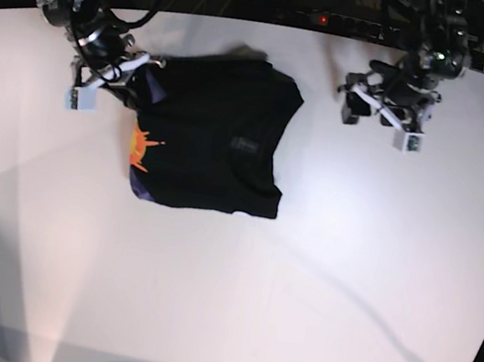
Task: Fold the T-shirt properly
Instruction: 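Release the shirt and raise both grippers away from it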
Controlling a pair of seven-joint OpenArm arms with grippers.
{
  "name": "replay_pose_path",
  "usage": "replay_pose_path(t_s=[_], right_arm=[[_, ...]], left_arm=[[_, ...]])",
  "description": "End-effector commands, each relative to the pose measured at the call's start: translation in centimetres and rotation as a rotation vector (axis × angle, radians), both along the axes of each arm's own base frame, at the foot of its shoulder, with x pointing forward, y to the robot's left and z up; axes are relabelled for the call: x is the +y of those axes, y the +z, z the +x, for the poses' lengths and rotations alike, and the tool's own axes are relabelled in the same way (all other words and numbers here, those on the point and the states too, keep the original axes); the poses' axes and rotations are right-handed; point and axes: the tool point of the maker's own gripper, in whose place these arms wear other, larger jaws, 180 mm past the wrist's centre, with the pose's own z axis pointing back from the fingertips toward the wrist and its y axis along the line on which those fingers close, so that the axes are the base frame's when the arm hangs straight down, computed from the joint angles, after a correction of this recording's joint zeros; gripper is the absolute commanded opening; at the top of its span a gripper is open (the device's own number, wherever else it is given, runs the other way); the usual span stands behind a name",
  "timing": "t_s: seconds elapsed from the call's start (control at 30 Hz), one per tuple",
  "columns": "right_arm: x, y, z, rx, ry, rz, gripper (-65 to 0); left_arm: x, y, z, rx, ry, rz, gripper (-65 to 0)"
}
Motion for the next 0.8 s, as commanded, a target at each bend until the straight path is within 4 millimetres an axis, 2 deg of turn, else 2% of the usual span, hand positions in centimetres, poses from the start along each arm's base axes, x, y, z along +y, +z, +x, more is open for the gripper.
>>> replay_pose_path(t_s=[0.0,0.13,0.2,0.27,0.3,0.37,0.43,0.53,0.63,0.77], right_arm=[[0.0,1.2,0.5,-0.055,0.014,0.004,-64.9],[-0.5,1.4,0.5,-0.06,0.023,-0.02,-62.3],[-1.0,1.6,0.5,-0.065,0.034,-0.044,-56.0],[-1.3,1.5,0.2,-0.059,0.034,-0.051,-45.8],[-1.5,1.6,0.0,-0.06,0.031,-0.057,-40.6],[-2.0,2.5,0.0,-0.082,0.04,-0.093,-32.5],[-2.1,3.2,-0.3,-0.099,0.048,-0.116,-28.2],[-2.4,3.9,-0.3,-0.115,0.06,-0.145,-27.3],[-2.9,3.5,-1.1,-0.093,0.093,-0.177,-27.3],[-1.4,2.8,-2.2,-0.063,0.166,-0.168,-27.3]], left_arm=[[-0.8,0.6,0.4,-0.028,-0.024,-0.007,-22.8],[-3.0,0.4,0.1,-0.019,-0.083,-0.036,-22.8],[-3.2,0.4,0.1,-0.019,-0.09,-0.043,-22.8],[-2.9,0.6,0.0,-0.022,-0.083,-0.036,-22.8],[-2.2,0.7,0.1,-0.025,-0.073,-0.022,-22.8],[1.0,1.3,0.1,-0.036,-0.037,0.043,-22.8],[4.1,2.0,0.3,-0.05,0.021,0.099,-22.8],[8.5,3.1,0.2,-0.065,0.122,0.168,-22.8],[12.5,4.4,-0.2,-0.085,0.212,0.234,-22.7],[14.2,5.3,0.3,-0.109,0.242,0.262,-22.7]])
